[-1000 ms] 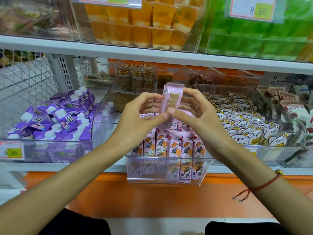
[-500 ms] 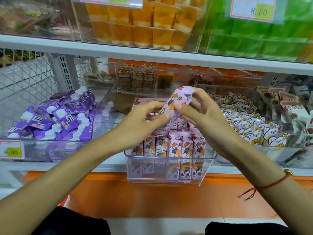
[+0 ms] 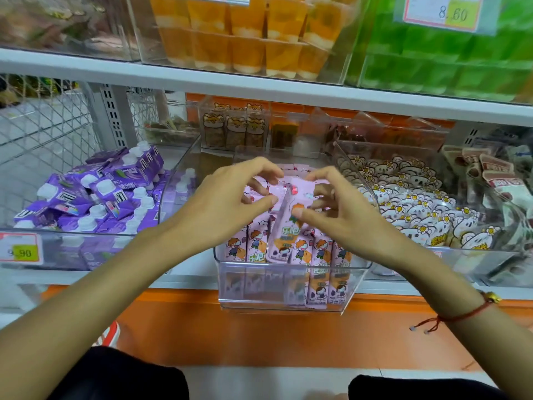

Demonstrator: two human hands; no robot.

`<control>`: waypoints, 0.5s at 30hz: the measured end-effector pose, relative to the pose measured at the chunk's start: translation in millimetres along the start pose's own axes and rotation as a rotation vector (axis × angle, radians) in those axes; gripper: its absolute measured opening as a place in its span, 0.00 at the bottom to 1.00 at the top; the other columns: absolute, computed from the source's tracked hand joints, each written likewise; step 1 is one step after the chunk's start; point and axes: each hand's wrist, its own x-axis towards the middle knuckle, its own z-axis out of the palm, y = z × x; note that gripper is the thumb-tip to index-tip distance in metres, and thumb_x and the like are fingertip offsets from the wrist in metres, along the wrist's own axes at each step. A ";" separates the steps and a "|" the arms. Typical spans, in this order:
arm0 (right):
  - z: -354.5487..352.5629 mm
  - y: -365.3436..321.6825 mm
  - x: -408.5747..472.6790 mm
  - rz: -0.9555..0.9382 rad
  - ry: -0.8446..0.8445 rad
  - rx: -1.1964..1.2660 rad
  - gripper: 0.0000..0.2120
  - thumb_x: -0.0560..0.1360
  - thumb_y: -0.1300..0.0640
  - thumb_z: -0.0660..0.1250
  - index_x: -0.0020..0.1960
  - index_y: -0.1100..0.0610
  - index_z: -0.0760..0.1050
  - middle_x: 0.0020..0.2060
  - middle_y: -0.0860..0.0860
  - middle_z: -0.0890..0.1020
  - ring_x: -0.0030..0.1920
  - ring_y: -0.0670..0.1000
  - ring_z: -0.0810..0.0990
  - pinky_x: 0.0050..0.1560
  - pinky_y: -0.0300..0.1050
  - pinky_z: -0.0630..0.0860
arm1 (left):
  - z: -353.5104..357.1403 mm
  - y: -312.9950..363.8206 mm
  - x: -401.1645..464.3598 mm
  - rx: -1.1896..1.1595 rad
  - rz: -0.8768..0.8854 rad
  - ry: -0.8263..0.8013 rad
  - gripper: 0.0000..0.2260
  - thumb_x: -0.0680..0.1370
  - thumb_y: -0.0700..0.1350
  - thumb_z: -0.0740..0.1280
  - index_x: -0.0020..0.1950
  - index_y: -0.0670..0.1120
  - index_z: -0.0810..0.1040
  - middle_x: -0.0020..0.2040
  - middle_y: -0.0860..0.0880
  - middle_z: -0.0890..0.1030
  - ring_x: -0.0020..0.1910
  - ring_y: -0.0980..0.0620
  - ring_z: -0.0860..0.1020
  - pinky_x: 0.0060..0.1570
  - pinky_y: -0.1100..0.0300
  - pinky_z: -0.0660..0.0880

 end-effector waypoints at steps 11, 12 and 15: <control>10.6 5.4 -1.1 -0.088 -0.053 -0.482 0.16 0.69 0.48 0.75 0.53 0.49 0.72 0.42 0.39 0.73 0.41 0.41 0.72 0.41 0.42 0.69 | 7.3 -5.9 18.0 0.607 0.064 -0.420 0.06 0.78 0.51 0.65 0.54 0.54 0.76 0.47 0.55 0.76 0.54 0.48 0.76 0.35 0.58 0.63; 13.4 6.0 -0.8 -0.096 -0.063 -0.547 0.17 0.69 0.47 0.75 0.54 0.49 0.74 0.44 0.41 0.73 0.43 0.43 0.71 0.42 0.43 0.68 | 5.8 -7.2 17.8 0.606 0.065 -0.409 0.10 0.77 0.49 0.65 0.57 0.57 0.77 0.51 0.56 0.79 0.56 0.50 0.76 0.38 0.59 0.64; 19.8 6.1 -0.4 -0.079 -0.082 -0.608 0.17 0.68 0.45 0.75 0.54 0.49 0.77 0.48 0.46 0.75 0.47 0.47 0.73 0.44 0.46 0.71 | 4.0 -10.5 14.2 0.583 0.061 -0.379 0.15 0.76 0.45 0.63 0.60 0.59 0.77 0.58 0.57 0.79 0.59 0.50 0.75 0.45 0.57 0.71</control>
